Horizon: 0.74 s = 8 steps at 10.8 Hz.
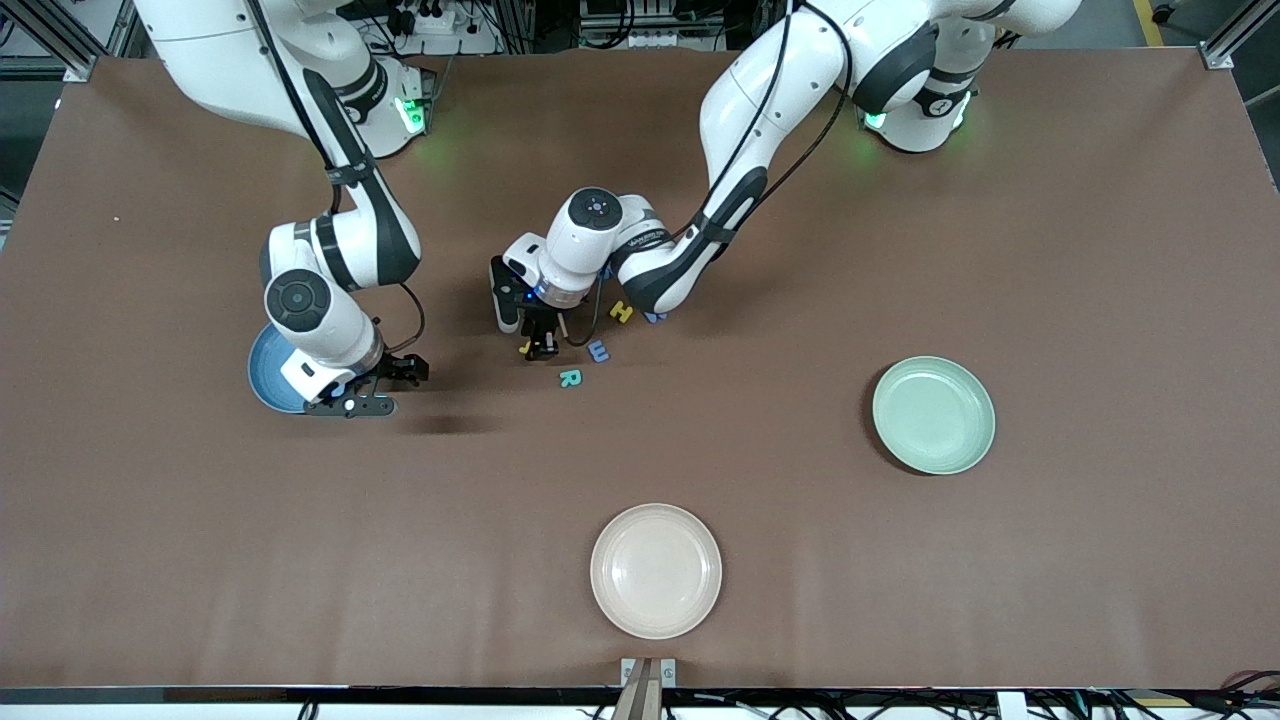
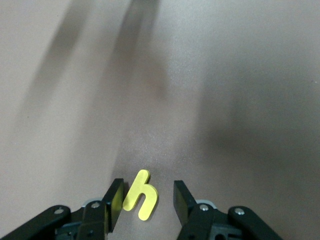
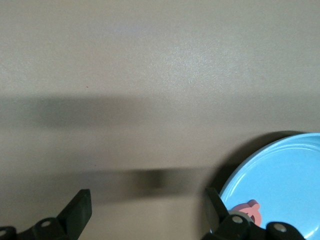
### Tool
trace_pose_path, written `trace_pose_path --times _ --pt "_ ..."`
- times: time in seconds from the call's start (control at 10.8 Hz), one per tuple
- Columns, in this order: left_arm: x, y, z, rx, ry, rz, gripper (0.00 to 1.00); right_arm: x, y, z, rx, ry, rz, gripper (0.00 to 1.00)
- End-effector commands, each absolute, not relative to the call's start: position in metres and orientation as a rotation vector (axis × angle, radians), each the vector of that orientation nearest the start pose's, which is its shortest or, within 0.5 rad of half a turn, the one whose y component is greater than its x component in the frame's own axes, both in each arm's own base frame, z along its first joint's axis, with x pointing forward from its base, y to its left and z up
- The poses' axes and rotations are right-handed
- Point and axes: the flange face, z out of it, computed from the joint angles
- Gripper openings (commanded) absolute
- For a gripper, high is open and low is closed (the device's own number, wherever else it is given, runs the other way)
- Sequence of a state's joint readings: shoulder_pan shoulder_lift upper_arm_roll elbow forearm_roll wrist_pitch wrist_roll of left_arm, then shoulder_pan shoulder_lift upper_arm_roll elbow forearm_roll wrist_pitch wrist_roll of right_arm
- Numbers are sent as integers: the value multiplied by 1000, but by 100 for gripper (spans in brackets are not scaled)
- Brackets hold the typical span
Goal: Sort uppercase to blue plate, lowercase to green plate
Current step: 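Lower the left gripper onto the yellow letter h and grasp it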
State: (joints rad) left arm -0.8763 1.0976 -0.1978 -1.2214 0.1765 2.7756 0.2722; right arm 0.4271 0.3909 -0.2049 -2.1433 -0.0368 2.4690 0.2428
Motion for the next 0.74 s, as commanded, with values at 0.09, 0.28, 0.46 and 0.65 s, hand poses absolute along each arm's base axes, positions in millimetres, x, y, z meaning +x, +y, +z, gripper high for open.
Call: trace_pose_path --times 0.09,0.28,0.46,0.65 --pt "411 -672 147 -2580 2040 -727 44 555 124 218 -3244 -38 54 100" --pt "411 -672 147 -2582 2038 -727 34 555 124 218 -3244 -40 55 100" --pt "412 -671 148 -2583 2036 -730 28 555 124 218 -3244 -40 52 100" --pt "416 -670 155 -2614 2010 -736 23 555 124 218 -3244 -40 52 100"
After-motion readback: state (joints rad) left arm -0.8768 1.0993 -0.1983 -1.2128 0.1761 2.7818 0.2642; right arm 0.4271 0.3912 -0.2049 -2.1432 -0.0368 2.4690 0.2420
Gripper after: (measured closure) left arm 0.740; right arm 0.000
